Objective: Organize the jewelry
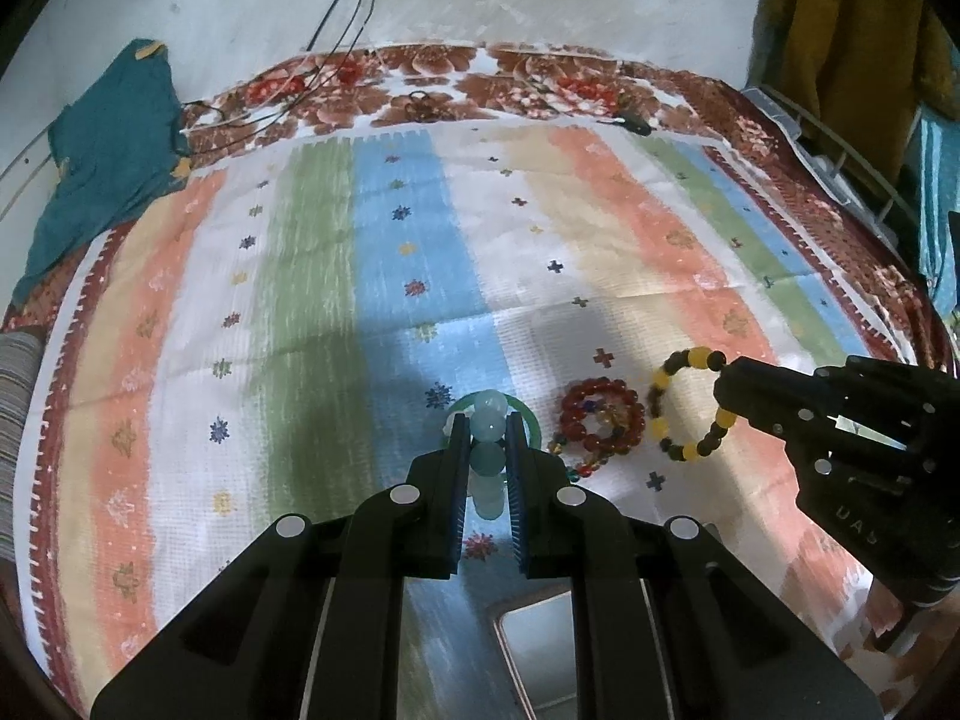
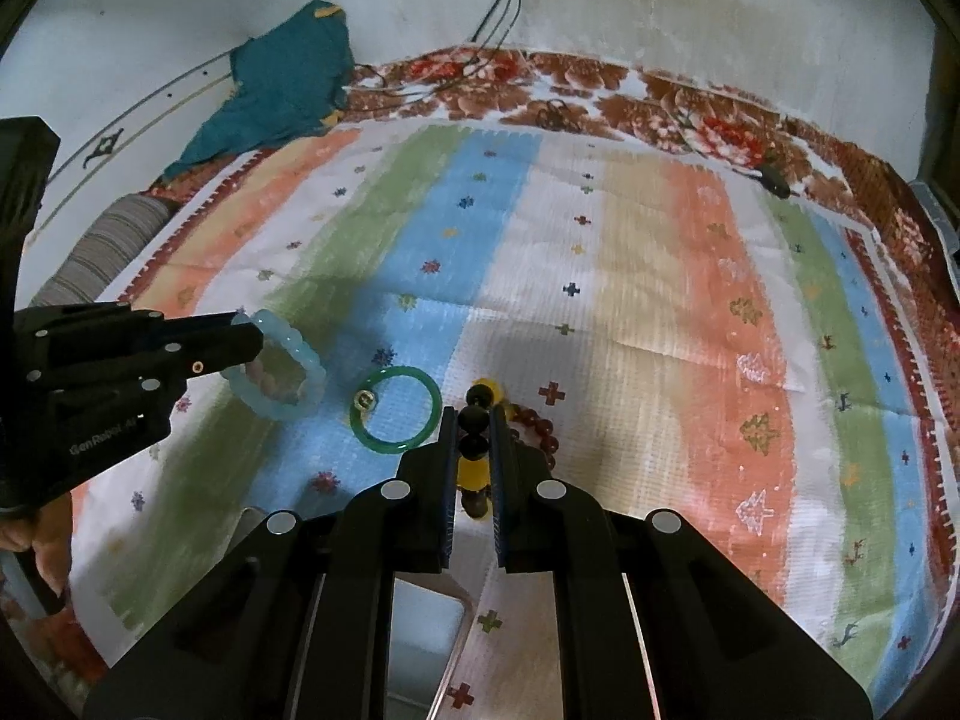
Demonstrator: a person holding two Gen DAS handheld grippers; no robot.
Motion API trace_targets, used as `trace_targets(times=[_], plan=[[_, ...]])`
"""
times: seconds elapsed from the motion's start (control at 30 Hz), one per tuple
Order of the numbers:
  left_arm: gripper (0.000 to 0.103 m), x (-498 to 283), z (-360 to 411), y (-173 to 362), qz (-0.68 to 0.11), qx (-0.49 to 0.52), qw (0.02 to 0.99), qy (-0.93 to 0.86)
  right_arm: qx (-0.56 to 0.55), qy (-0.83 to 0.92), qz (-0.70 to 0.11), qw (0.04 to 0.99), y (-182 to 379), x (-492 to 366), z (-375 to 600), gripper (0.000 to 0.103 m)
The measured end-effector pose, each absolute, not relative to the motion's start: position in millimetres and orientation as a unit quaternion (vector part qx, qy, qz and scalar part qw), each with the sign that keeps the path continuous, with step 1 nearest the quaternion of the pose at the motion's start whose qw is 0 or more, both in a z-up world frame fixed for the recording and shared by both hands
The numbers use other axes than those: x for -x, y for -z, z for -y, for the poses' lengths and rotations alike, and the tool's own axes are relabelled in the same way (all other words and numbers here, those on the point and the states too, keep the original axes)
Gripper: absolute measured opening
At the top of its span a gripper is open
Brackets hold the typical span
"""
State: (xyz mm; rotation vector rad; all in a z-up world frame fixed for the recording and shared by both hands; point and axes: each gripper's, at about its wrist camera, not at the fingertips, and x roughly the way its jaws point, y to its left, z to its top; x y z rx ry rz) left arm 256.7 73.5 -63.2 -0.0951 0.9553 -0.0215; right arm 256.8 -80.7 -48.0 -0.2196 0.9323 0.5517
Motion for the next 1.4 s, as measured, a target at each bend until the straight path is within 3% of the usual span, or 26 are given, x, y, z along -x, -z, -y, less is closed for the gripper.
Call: trace_targets(times=[0.77, 1.0, 1.4], plan=[[0.014, -257.5, -82.0, 88.7, -0.504, 0.038, 0.863, -0.021, 0.101, -0.265, -0.454, 0.845, 49.8, -251.4, 81.5, 0.011], [0.029, -263.0, -92.9, 107.2, -0.529, 0.041, 0.847, -0.036, 0.107, -0.268, -0.457, 0.841, 53.4, -252.5, 77.8, 0.011], [0.030, -271.4, -106.6, 147.6, -0.576, 0.048, 0.815, -0.046, 0.116, -0.268, -0.465, 0.835, 60.0, -255.1, 72.7, 0.011]])
